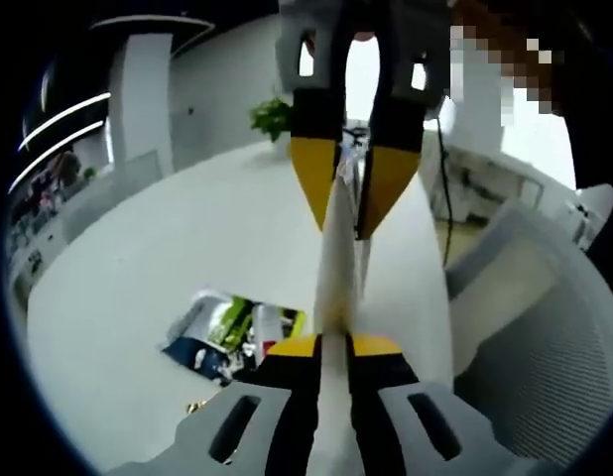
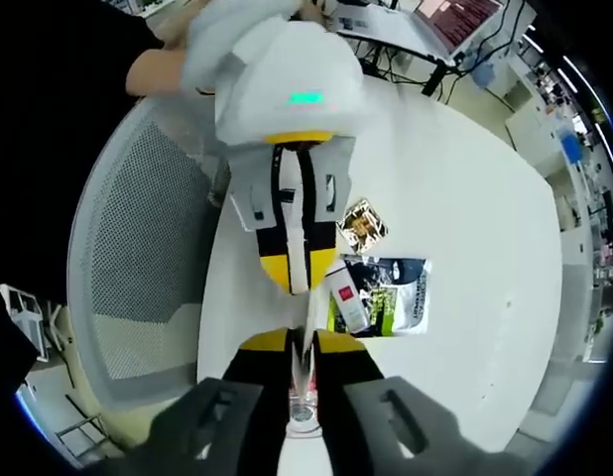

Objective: Arrange the skincare products in the storage area until every visible bottle or jar stands upright without overlapping.

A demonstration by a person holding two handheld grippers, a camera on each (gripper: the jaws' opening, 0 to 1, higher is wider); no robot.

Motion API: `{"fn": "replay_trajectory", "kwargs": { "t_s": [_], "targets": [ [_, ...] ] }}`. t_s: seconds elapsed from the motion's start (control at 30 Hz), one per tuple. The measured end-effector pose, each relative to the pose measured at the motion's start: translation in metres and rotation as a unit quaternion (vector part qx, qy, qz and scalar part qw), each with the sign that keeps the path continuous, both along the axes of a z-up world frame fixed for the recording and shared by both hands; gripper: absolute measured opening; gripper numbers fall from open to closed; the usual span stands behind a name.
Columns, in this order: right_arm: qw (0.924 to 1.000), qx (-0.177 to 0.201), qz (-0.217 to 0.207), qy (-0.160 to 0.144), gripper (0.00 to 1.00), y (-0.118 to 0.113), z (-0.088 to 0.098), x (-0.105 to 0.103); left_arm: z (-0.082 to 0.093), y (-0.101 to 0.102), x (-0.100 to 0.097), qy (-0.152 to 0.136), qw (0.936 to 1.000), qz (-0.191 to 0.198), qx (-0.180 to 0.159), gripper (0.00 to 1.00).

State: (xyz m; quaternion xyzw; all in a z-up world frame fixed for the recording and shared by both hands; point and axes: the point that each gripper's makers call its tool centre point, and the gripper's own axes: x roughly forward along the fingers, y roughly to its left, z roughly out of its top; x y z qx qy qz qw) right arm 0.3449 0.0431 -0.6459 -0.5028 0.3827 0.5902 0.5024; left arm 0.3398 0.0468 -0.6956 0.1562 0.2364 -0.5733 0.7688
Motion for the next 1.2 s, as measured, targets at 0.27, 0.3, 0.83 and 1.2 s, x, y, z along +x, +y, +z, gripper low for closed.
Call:
{"fn": "replay_trajectory", "kwargs": {
  "t_s": [0.27, 0.3, 0.83, 1.2],
  "targets": [
    [1.0, -0.004, -0.006, -0.001, 0.09, -0.004, -0.002, 0.0, -0.001, -0.003, 0.0, -0.009, 0.9999, -0.003, 0.004, 0.04],
    [0.9999, -0.005, -0.009, 0.0, 0.09, -0.004, -0.002, -0.001, 0.0, -0.003, 0.001, -0.014, 0.9999, -0.004, 0.005, 0.04],
    [0.9997, -0.007, -0.022, 0.005, 0.1, -0.011, -0.006, 0.006, 0.001, -0.006, 0.0, -0.023, 0.9997, -0.011, 0.005, 0.03],
    [1.0, -0.004, -0.007, 0.001, 0.11, -0.013, -0.008, -0.008, -0.001, -0.007, -0.003, -0.023, 0.9995, -0.021, 0.01, 0.03]
  ]
}}
